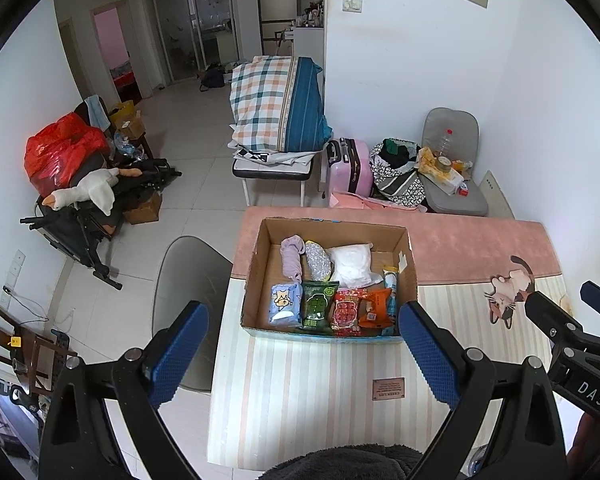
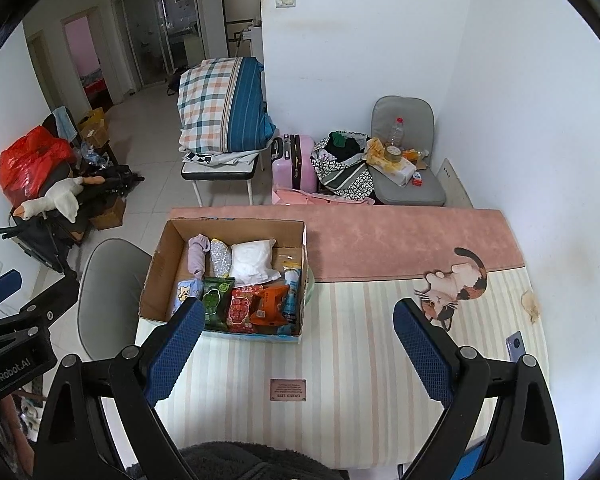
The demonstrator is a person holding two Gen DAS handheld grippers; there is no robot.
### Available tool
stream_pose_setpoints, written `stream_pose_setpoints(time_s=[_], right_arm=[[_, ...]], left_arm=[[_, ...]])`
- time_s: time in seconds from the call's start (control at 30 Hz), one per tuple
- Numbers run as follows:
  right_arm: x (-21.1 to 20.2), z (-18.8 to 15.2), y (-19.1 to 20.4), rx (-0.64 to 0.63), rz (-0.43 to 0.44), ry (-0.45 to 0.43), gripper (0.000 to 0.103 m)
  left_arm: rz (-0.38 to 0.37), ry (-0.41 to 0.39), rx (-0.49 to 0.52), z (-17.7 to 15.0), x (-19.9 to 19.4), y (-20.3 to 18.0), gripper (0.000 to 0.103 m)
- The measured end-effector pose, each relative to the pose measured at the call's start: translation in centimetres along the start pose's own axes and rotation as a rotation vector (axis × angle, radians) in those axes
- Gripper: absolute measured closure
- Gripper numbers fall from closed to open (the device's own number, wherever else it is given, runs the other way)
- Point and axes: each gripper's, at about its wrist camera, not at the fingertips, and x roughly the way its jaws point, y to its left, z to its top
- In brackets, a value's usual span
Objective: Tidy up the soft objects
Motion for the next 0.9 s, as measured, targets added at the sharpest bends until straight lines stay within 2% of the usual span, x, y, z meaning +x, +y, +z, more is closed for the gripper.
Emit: stream_pose_setpoints(time_s=[0.9], right_arm=[[0.20,0.32,0.92,0.010,0.009,-0.003,0.006]], left_arm=[[0.008,-0.002,-0.001,0.35,-0.22,0.31,0.005]])
